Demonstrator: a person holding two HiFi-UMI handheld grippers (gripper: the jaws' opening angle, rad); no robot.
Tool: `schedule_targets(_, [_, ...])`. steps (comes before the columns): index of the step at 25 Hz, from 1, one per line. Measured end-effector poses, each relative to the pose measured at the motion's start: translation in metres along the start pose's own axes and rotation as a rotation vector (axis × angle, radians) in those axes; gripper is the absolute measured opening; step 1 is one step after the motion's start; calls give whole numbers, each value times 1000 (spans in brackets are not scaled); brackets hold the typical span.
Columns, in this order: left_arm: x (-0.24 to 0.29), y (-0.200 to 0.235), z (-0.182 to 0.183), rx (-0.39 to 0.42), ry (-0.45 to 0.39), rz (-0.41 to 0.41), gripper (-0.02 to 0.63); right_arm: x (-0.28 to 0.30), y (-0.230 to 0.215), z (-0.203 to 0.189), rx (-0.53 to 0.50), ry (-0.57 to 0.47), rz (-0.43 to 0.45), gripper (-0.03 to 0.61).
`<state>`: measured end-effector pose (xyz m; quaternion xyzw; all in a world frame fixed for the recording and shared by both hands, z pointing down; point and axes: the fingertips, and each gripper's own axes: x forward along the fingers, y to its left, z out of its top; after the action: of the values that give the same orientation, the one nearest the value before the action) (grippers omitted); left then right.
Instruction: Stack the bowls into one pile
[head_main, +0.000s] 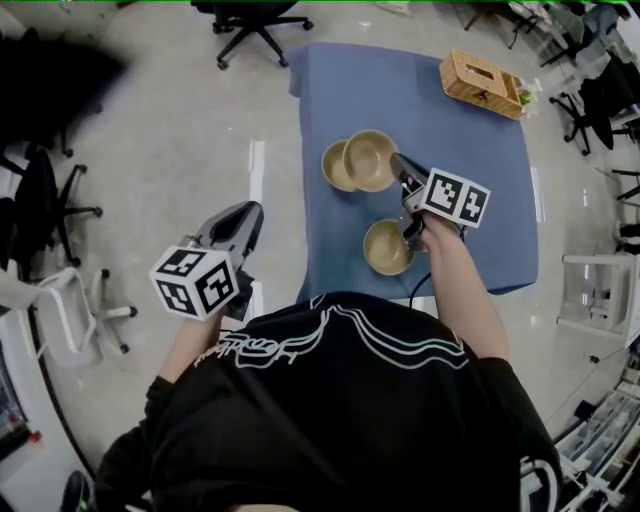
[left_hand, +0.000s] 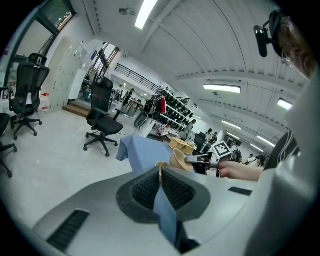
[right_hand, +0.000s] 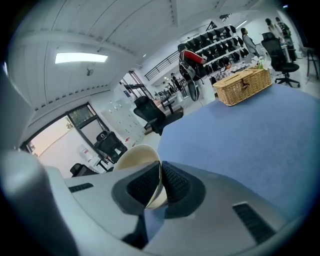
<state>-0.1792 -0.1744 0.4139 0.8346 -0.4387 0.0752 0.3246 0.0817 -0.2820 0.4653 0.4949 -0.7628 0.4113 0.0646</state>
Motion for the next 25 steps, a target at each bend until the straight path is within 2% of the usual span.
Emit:
schedule_targets(8, [-29, 23, 4, 1, -23, 46, 33, 27, 9, -20, -38, 41, -21, 41])
schedule_targets(19, [-43, 36, 0, -6, -27, 77, 32, 45, -3, -34, -64, 75, -82, 44])
schedule_targets(23, [-44, 36, 0, 0, -25, 81, 32, 46, -1, -33, -81, 73, -78, 45])
schedule_targets(24, [-45, 36, 0, 1, -25, 81, 32, 46, 2, -32, -89, 71, -71, 55])
schedule_targets(25, [-46, 36, 0, 2, -26, 81, 33, 46, 5, -32, -98, 68, -63, 95])
